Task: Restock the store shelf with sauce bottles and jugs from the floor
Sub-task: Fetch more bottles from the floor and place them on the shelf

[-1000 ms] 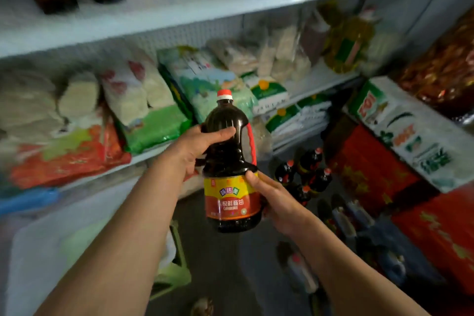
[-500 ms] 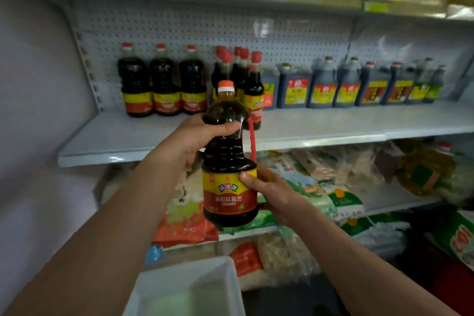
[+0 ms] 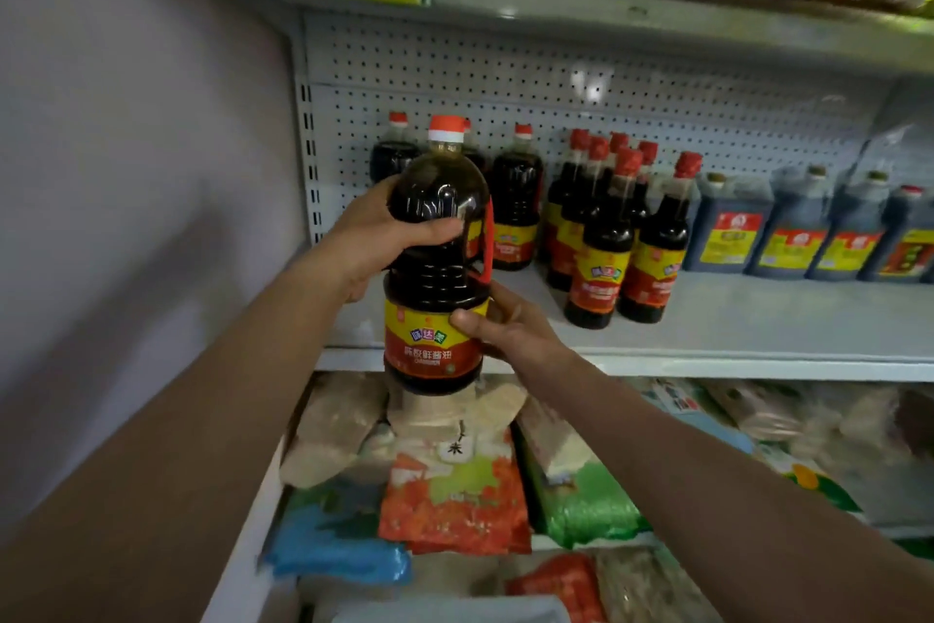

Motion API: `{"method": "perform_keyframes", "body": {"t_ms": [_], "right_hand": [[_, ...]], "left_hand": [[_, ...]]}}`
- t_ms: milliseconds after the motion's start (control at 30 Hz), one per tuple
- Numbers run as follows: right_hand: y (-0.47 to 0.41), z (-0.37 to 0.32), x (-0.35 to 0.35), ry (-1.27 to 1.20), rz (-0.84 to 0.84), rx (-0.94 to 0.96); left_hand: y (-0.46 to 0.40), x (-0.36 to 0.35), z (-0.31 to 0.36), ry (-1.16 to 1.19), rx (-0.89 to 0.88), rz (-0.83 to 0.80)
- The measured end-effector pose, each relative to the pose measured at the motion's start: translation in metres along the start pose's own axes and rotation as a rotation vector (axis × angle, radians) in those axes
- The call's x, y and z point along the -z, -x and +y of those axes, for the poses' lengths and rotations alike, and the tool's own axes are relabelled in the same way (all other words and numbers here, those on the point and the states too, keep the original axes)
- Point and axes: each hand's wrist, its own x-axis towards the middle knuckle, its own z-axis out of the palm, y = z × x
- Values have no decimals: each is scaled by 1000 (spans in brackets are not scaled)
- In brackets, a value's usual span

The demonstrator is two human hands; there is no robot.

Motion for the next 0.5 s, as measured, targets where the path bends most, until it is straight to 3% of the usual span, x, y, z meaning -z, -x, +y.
{"method": "perform_keyframes", "body": {"t_ms": [500], "right_hand": [[-160,63,-26,68,-21,20]], "left_hand": [[-106,75,-95,-9,-44,9]]}}
